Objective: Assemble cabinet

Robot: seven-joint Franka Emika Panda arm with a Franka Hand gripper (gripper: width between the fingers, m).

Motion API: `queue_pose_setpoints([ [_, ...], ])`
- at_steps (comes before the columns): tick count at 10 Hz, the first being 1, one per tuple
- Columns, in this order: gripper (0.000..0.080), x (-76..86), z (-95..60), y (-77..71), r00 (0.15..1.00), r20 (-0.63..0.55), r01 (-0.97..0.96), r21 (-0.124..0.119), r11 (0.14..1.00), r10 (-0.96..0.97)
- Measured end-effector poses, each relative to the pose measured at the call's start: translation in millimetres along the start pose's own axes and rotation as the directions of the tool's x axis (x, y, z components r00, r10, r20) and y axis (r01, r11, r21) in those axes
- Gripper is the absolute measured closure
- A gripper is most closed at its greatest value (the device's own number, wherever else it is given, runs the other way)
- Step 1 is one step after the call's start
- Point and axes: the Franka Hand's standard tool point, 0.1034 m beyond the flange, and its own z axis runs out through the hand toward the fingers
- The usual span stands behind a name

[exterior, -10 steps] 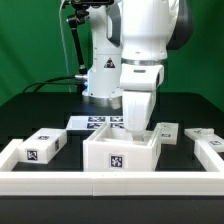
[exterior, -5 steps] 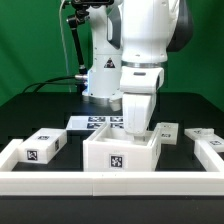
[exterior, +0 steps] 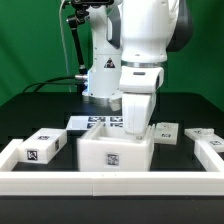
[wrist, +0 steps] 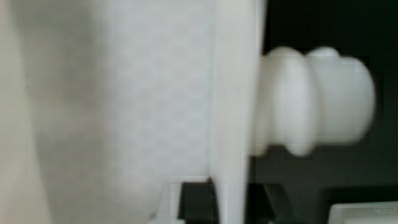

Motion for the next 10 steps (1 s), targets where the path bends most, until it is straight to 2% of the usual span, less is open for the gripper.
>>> queue_pose_setpoints([
  [7,0.0762,3.2,-1.2,3.6,0.999,0.0,0.042,-0.003,0.999,-0.042],
  [8,0.0762,13.2,-2.0,9.8,0.997,0.001,0.083,-0.006,0.997,-0.083],
  [9,0.0762,27.1,-1.1,16.5,0.992,0.008,0.124,0.003,0.992,-0.124],
  [10,0.0762,41.4,-0.8,24.4,0.988,0.007,0.154,-0.005,0.988,-0.154],
])
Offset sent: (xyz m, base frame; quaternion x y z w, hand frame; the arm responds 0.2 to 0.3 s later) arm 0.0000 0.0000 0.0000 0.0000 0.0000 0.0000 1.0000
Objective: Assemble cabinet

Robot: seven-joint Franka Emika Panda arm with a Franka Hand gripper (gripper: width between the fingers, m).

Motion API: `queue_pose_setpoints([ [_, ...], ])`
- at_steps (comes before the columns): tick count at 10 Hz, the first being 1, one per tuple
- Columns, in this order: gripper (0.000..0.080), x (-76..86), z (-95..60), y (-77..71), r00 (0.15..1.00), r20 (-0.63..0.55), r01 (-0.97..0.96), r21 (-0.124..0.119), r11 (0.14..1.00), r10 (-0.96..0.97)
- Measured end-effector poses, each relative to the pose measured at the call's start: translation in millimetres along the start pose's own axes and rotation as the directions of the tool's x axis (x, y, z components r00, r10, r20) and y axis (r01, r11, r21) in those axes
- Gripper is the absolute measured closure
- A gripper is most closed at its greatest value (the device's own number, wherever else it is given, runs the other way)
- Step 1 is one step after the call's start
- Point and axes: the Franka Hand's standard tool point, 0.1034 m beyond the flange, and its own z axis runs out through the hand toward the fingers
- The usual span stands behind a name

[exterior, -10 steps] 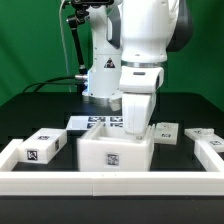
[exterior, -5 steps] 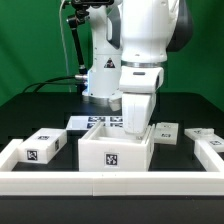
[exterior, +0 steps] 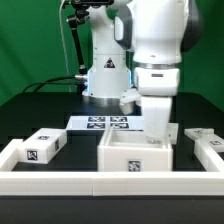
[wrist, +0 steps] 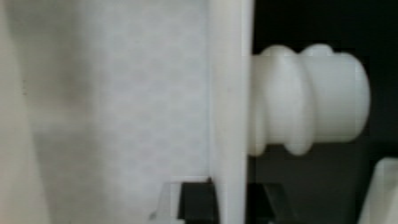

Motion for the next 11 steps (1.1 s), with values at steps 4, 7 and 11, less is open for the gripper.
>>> queue_pose_setpoints([
  [4,0.0762,31.5,-0.3,1.9,0.999,0.012,0.029,0.038,0.999,-0.03],
  [7,0.0762,43.8,-3.2,0.5,1.0,0.016,0.005,0.055,0.998,-0.006],
  [11,0.0762,45.7,-3.5,-0.1,0.999,0.019,-0.047,0.054,0.997,0.046],
])
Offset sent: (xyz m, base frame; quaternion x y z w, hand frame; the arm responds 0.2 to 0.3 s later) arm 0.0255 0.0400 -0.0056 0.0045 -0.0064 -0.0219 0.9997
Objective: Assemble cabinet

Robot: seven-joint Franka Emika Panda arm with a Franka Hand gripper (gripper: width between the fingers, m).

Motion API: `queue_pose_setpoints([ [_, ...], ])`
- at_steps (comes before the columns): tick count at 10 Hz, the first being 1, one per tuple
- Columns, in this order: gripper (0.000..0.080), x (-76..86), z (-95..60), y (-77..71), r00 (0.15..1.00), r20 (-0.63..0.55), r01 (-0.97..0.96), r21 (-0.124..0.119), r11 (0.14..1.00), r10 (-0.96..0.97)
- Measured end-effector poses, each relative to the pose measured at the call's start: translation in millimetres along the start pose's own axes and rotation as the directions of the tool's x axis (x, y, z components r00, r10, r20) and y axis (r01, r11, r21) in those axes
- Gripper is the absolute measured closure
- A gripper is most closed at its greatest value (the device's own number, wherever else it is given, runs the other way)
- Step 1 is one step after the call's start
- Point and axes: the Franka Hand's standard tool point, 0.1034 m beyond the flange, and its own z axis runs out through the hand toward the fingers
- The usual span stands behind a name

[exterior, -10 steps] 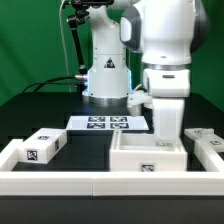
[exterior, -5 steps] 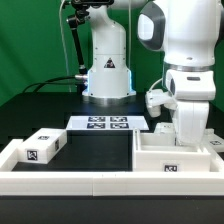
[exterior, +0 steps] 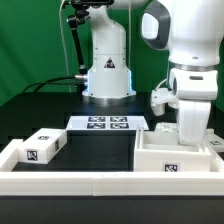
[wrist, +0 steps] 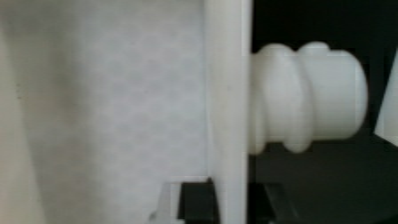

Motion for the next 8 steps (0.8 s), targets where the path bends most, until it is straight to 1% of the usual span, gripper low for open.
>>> queue_pose_setpoints([
  [2,0.0762,-0.3,0.2,0.0,1.0,0.0,-0.001,0.0,1.0,0.001],
  [3,0.0582,-0.5,0.2,0.1,1.0,0.0,-0.001,0.0,1.0,0.001],
  [4,0.0445,-0.6,0.2,0.1,1.0,0.0,-0.001,0.0,1.0,0.001],
  [5,0.0445,-0.3,-0.4,0.5,1.0,-0.003,-0.001,-0.005,1.0,0.001],
  [6,0.0263,-0.2,-3.7,-0.5,1.0,-0.01,0.002,-0.02,1.0,-0.002],
  [7,0.0128,-1.4,-9.8,-2.5,1.0,-0.01,0.004,-0.028,1.0,-0.005],
  [8,0.0128,-2.9,-17.9,-3.5,1.0,-0.01,0.008,-0.037,0.999,-0.008],
])
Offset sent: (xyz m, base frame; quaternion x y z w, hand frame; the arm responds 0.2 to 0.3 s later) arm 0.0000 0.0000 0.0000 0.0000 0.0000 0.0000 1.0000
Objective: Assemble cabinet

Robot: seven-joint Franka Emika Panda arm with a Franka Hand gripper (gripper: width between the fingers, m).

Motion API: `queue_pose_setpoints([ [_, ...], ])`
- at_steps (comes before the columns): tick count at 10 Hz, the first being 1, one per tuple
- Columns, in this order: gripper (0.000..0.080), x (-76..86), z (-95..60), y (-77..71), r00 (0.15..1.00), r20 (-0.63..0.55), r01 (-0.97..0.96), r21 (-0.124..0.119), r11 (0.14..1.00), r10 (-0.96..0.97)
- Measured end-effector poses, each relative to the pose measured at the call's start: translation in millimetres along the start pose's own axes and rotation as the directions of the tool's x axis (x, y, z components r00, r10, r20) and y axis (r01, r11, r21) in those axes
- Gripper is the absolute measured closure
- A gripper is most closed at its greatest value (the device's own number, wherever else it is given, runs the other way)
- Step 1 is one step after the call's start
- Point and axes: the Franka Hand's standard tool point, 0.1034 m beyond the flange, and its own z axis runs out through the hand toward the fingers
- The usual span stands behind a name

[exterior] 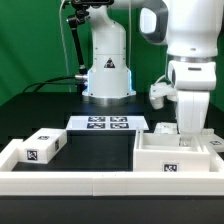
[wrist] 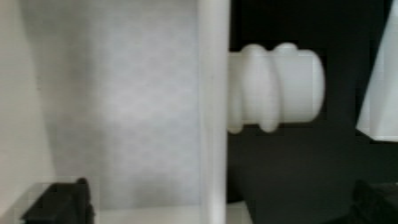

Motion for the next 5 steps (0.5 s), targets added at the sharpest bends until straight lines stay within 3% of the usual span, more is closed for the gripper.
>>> queue_pose_setpoints([
  [1,0.0024,-0.8,-10.4,-1.9,1.0,0.0,-0.002,-0.011,1.0,0.002],
  [3,0.0007,-1.6,-29.0,-12.0,1.0,0.001,-0.008,-0.029,1.0,0.008],
  [5,0.0002,4.2,-41.0,-32.5,1.0,-0.006,-0.008,-0.044,0.999,0.007],
])
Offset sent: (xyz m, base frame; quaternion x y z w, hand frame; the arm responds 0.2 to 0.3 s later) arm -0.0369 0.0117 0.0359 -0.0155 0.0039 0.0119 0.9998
